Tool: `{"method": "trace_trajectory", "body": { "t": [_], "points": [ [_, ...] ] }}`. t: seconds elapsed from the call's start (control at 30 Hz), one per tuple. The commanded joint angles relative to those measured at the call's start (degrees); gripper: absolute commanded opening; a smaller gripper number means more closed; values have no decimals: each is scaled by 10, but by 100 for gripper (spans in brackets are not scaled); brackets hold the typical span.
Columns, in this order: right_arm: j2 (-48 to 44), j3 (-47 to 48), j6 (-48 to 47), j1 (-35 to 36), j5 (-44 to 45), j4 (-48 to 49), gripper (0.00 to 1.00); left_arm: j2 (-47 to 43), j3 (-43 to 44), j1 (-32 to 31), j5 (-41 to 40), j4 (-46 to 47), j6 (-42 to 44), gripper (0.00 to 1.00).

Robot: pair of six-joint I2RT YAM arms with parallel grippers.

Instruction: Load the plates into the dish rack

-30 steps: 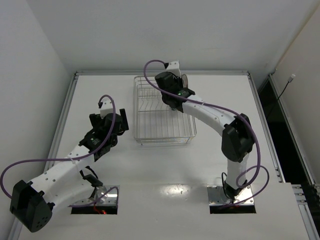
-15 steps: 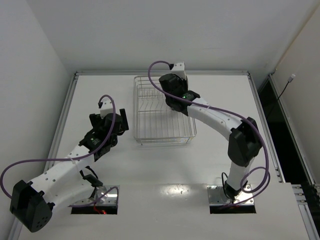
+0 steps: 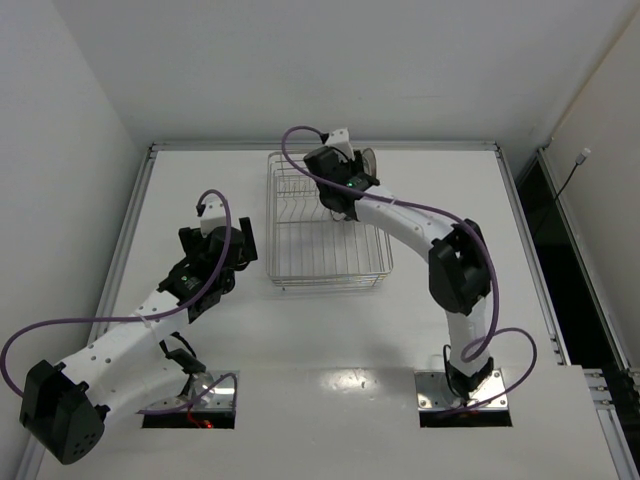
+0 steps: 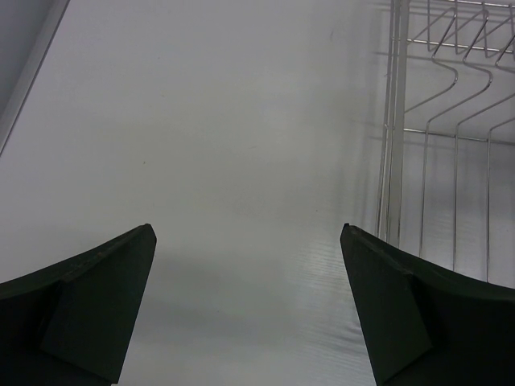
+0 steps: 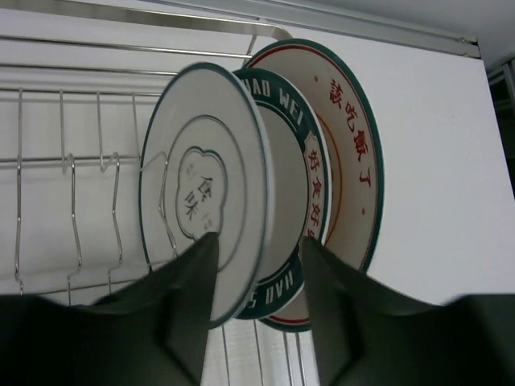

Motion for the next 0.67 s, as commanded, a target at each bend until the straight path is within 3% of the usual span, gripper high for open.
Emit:
{"method": "trace_trajectory", "body": {
  "t": [0.0, 0.1, 0.13, 0.17, 0.23, 0.4, 0.43, 0.57, 0.63],
  "points": [
    [-77, 5, -3, 3, -18, -20, 46, -1, 26, 4, -6, 8, 3, 100],
    [-164, -31, -3, 3, -44, -77, 69, 4, 26, 4, -12, 8, 8, 100],
    [-189, -39, -3, 3, -57, -93, 71, 4, 26, 4, -12, 8, 8, 100],
    [-214, -46, -3, 3, -66, -111, 83, 4, 31, 4, -12, 8, 8, 100],
    [-287, -67, -3, -2, -106, -171, 93, 4, 31, 4, -17, 8, 8, 100],
    [-460, -158, 39, -2, -206, -272, 99, 4, 31, 4, -22, 13, 8, 100],
    [-461, -182, 59, -2, -221, -272, 99, 4, 31, 4, -22, 13, 8, 100],
    [-652, -383, 157, -1, -288, -257, 99, 26, 37, 4, -22, 7, 13, 100],
    [-701, -447, 188, -1, -282, -262, 99, 31, 38, 4, -43, 7, 13, 100]
  ]
}}
